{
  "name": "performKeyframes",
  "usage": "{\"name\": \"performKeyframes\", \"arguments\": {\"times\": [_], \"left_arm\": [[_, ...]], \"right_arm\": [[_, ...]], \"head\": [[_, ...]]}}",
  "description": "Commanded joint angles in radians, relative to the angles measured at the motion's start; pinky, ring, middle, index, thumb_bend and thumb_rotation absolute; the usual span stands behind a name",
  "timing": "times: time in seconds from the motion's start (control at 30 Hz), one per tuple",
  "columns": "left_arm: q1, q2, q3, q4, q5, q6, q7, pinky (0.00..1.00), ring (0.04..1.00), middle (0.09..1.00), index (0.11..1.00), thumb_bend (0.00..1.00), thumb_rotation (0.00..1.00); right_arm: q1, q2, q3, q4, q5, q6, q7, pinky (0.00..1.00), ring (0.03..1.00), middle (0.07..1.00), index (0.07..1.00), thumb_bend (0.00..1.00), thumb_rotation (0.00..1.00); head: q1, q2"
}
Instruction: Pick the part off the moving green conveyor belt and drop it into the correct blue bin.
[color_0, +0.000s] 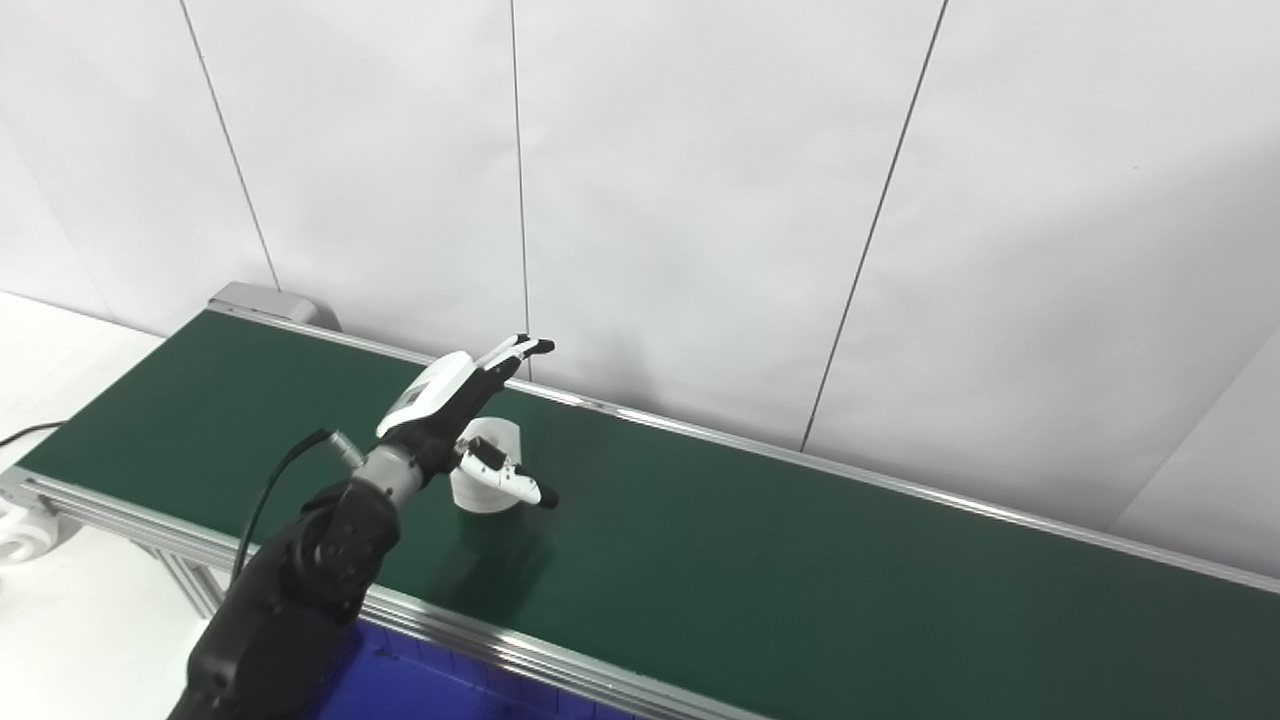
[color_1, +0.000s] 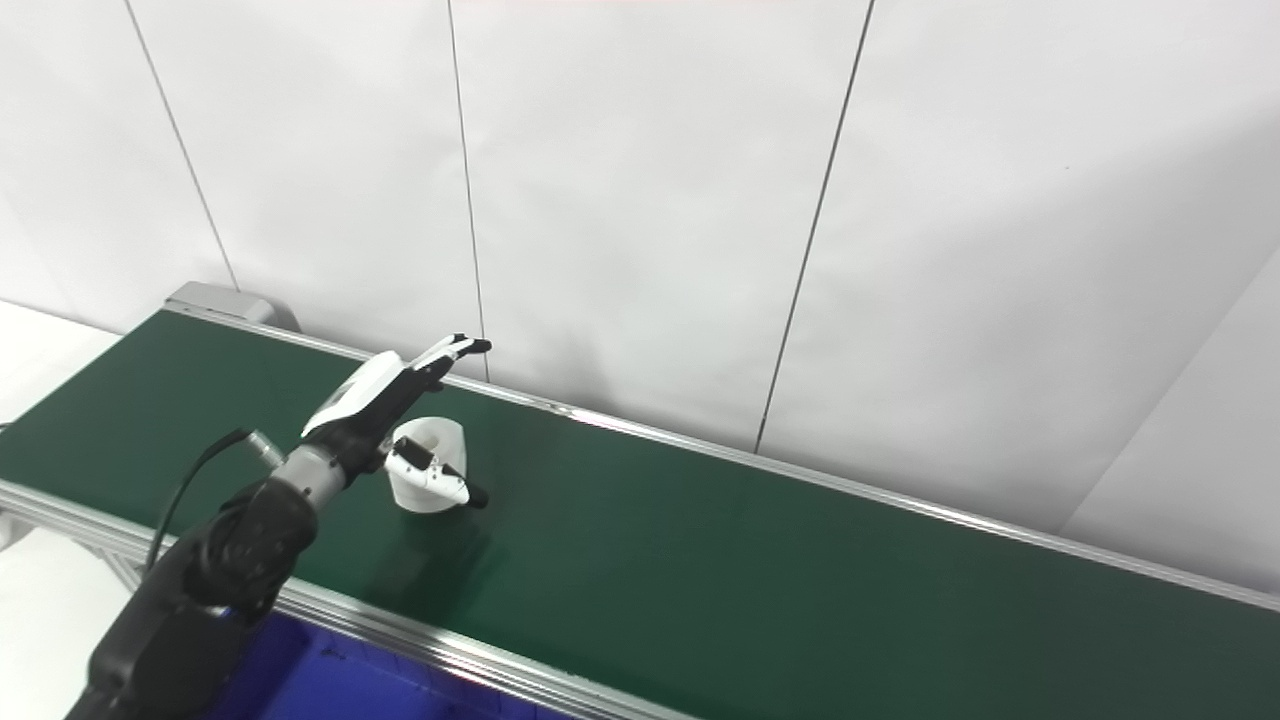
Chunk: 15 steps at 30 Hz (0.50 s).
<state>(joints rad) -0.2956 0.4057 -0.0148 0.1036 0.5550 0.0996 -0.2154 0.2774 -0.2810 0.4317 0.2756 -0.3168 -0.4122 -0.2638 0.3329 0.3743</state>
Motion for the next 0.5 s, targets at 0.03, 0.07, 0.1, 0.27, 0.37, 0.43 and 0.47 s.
{"name": "performKeyframes", "arguments": {"times": [0.03,0.07,0.1,0.27,0.37,0.43,0.47], "left_arm": [[-0.064,0.046,-0.03,0.034,0.041,0.019,0.022,0.91,0.999,1.0,0.927,0.89,0.15],[-0.074,0.053,-0.045,0.055,0.059,0.026,0.024,0.97,1.0,1.0,0.922,0.9,0.15],[-0.08,0.059,-0.056,0.067,0.069,0.031,0.026,0.98,1.0,1.0,0.922,0.9,0.15],[-0.114,0.079,-0.123,0.134,0.128,0.078,0.016,1.0,1.0,1.0,0.922,0.91,0.13],[-0.132,0.087,-0.167,0.175,0.152,0.094,-0.004,1.0,1.0,1.0,0.92,0.92,0.14],[-0.138,0.089,-0.19,0.186,0.15,0.107,-0.028,1.0,1.0,1.0,0.921,0.92,0.14],[-0.139,0.088,-0.199,0.188,0.148,0.112,-0.041,1.0,1.0,1.0,0.914,0.93,0.12]], "right_arm": [[-0.001,-0.011,0.006,-0.023,0.005,-0.057,-0.023,0.84,0.956,1.0,1.0,0.84,0.38],[-0.001,-0.012,0.009,-0.025,0.005,-0.057,-0.024,0.86,0.966,1.0,1.0,0.84,0.38],[0.0,-0.013,0.011,-0.026,0.006,-0.057,-0.025,0.86,0.967,1.0,1.0,0.84,0.38],[0.002,-0.016,0.019,-0.033,0.012,-0.057,-0.03,0.83,0.955,1.0,1.0,0.84,0.37],[0.002,-0.015,0.02,-0.032,0.011,-0.057,-0.033,0.83,0.945,1.0,1.0,0.85,0.37],[0.001,-0.013,0.019,-0.033,0.011,-0.058,-0.033,0.83,0.942,1.0,1.0,0.85,0.37],[0.002,-0.013,0.017,-0.033,0.013,-0.058,-0.031,0.83,0.938,0.994,1.0,0.85,0.36]], "head": [[0.001,0.004],[0.001,0.005],[0.001,0.005],[-0.002,0.013],[-0.002,0.013],[-0.001,0.014],[-0.001,0.014]]}}
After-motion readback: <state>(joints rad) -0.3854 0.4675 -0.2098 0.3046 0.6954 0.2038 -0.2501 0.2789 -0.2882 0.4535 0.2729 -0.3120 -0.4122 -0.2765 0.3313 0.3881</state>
